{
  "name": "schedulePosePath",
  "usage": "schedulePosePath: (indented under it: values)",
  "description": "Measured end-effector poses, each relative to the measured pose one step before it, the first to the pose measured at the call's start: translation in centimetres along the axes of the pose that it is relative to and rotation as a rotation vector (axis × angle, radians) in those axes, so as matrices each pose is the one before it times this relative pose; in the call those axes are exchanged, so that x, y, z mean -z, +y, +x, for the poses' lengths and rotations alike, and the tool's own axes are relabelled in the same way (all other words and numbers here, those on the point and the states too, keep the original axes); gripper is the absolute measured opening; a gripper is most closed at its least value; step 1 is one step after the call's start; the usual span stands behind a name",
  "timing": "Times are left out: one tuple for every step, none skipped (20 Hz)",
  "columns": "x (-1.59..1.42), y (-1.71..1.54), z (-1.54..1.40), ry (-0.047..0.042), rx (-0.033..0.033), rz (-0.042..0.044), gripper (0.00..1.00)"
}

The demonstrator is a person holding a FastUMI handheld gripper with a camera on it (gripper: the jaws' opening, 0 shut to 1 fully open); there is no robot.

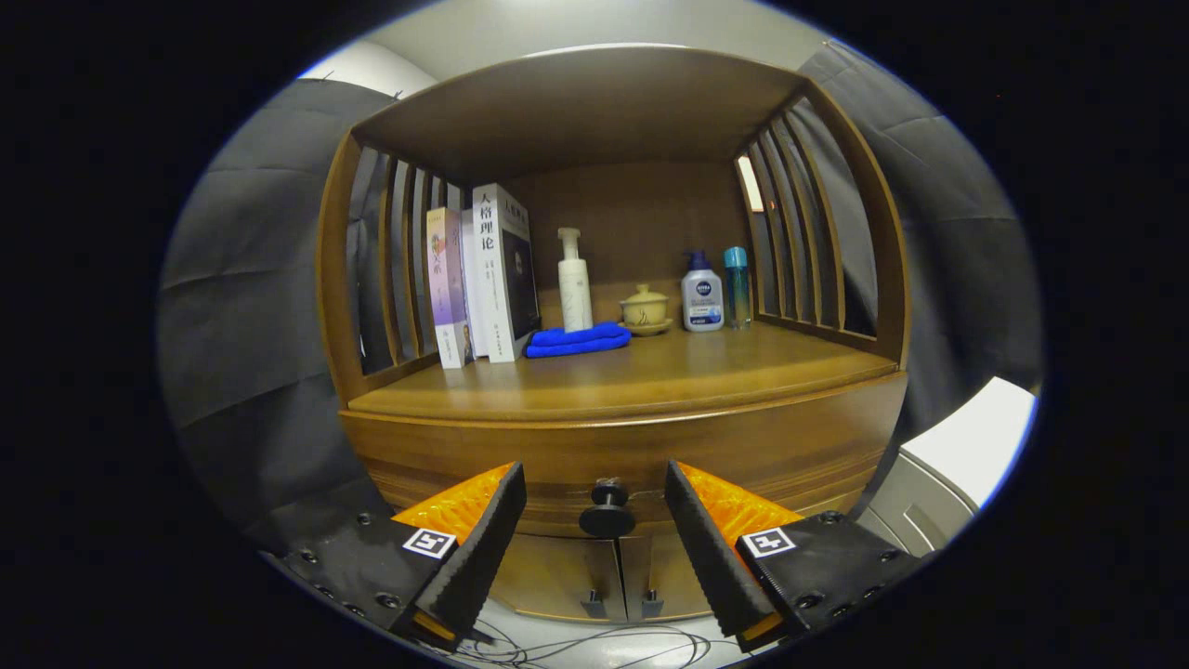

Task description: Pull open the drawer, take out the items inside it, and place them on the countertop above the cabinet.

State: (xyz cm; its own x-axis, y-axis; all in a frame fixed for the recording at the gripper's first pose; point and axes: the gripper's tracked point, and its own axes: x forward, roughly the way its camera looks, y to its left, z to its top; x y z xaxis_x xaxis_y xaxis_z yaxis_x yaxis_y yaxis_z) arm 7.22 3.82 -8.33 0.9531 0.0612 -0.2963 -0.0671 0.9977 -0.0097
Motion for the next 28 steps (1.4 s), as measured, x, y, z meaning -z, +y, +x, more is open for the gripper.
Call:
schedulePosePath:
  values:
    - [0.425, 0.097, 0.332, 0.01412, 0.00003, 0.00251, 0.96]
    - [0.437, 0.017, 0.319, 0.0105, 0.00101, 0.00447, 0.96]
    - [0.402, -0.13, 0.343, 0.01082, 0.00325, 0.00468, 0.96]
    - [0.475, -0.02, 0.326, 0.01243, 0.00293, 0.00352, 0.96]
    - [0.355, -0.058, 0.415, 0.01148, 0.00251, 0.00255, 0.96]
    - [0.328, 0.067, 0.332, 0.00924, 0.00219, 0.00343, 0.94]
    - [0.264, -0.141, 0.37, 0.00933, 0.00414, 0.00137, 0.92]
    - [0.315, 0.028, 0.352, 0.00696, 0.00434, 0.00407, 0.89]
    - [0.268, -0.011, 0.203, 0.01032, 0.00082, 0.0064, 0.87]
    - [0.444, 0.08, 0.322, 0.01027, 0.00077, 0.00397, 0.84]
    - [0.289, -0.078, 0.148, 0.00988, 0.00411, 0.00141, 0.82]
    - [0.391, -0.002, 0.296, 0.01061, 0.00309, -0.00009, 0.82]
    - [0.251, 0.046, 0.21, 0.00855, 0.00214, -0.00067, 0.82]
    - [0.127, 0.037, 0.069, -0.00092, 0.00233, -0.00179, 0.82]
    - [-0.15, -0.061, 0.123, -0.00532, 0.00565, -0.00435, 0.82]
    - [0.106, 0.049, 0.107, -0.00092, 0.00155, -0.00461, 0.82]
    - [0.047, 0.039, 0.194, 0.00252, 0.00048, -0.00389, 0.82]
    - [-0.144, -0.521, 0.39, -0.00767, 0.02983, -0.00959, 0.74]
    - [-0.135, -0.142, -0.248, -0.00124, -0.00397, 0.00847, 0.67]
    - [0.363, -0.001, 0.557, 0.00337, -0.00001, 0.01166, 0.59]
    - [-0.029, 0.005, -0.573, 0.01205, -0.00479, 0.00845, 0.52]
    - [-0.092, 0.064, 0.289, 0.0002, -0.00102, 0.00417, 0.49]
    - [0.109, 0.082, -0.056, 0.01294, -0.00272, -0.01312, 0.46]
    - [-0.097, -0.093, 0.043, 0.00001, 0.00394, -0.0133, 0.4]
    - [0.144, 0.024, -0.124, 0.0067, 0.00101, -0.0136, 0.34]
    - [-0.047, 0.014, 0.034, 0.00138, -0.0055, -0.00574, 0.34]
    - [0.04, -0.009, -0.019, 0.00216, -0.00901, 0.00357, 0.34]
    - [0.014, -0.006, -0.017, -0.00042, -0.00714, 0.01206, 0.34]
